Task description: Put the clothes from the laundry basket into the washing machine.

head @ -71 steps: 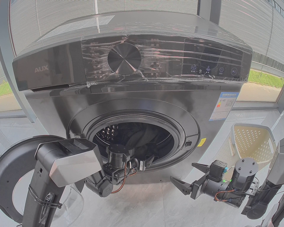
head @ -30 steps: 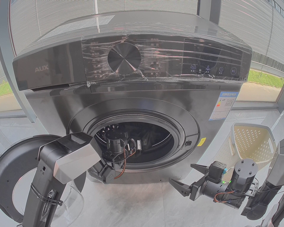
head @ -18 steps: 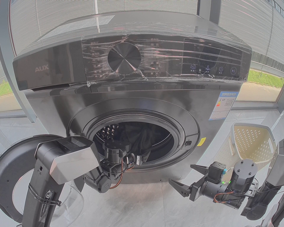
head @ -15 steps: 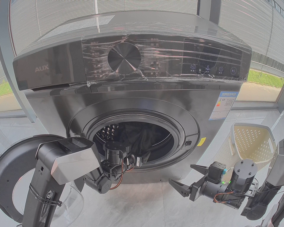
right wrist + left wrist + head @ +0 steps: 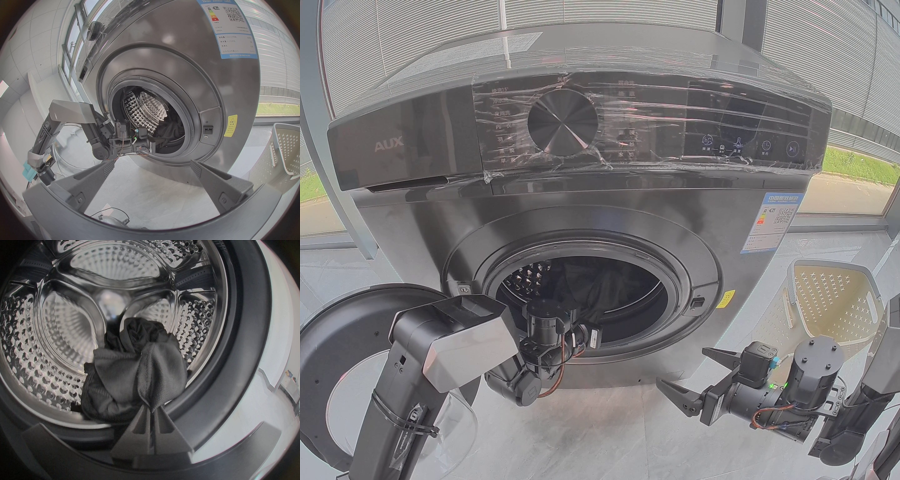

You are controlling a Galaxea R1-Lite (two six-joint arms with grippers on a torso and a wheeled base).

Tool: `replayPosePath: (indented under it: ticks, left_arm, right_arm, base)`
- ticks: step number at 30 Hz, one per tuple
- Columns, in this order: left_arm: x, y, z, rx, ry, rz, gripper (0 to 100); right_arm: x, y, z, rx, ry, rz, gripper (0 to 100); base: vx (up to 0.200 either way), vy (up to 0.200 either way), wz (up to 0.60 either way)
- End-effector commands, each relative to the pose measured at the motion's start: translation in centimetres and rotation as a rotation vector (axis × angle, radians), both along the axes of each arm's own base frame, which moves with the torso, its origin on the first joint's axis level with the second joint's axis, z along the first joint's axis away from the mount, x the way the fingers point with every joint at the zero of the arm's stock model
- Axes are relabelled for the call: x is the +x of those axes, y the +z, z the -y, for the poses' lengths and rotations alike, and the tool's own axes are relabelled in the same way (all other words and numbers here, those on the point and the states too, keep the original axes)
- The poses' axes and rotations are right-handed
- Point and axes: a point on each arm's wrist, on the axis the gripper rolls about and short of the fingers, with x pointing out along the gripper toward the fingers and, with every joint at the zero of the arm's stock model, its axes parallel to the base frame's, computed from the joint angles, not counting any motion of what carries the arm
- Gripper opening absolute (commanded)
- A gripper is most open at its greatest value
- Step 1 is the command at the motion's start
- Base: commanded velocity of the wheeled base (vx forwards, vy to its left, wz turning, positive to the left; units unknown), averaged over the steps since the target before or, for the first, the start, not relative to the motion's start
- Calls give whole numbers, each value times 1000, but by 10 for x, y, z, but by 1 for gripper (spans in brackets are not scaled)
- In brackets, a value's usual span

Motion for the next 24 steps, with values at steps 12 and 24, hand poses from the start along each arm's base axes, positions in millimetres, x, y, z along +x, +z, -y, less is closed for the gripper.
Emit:
replayPosePath:
  ticks: [12, 24]
  left_arm:
    - [60, 48, 3, -152, 128, 268, 0]
    - [66, 44, -10, -136, 152, 267, 0]
  right_arm:
    - [-1, 1, -1, 4, 6, 2, 100]
    - [-1, 1, -1, 6, 9, 0, 100]
  base:
    - [0, 0, 0]
    - [0, 0, 0]
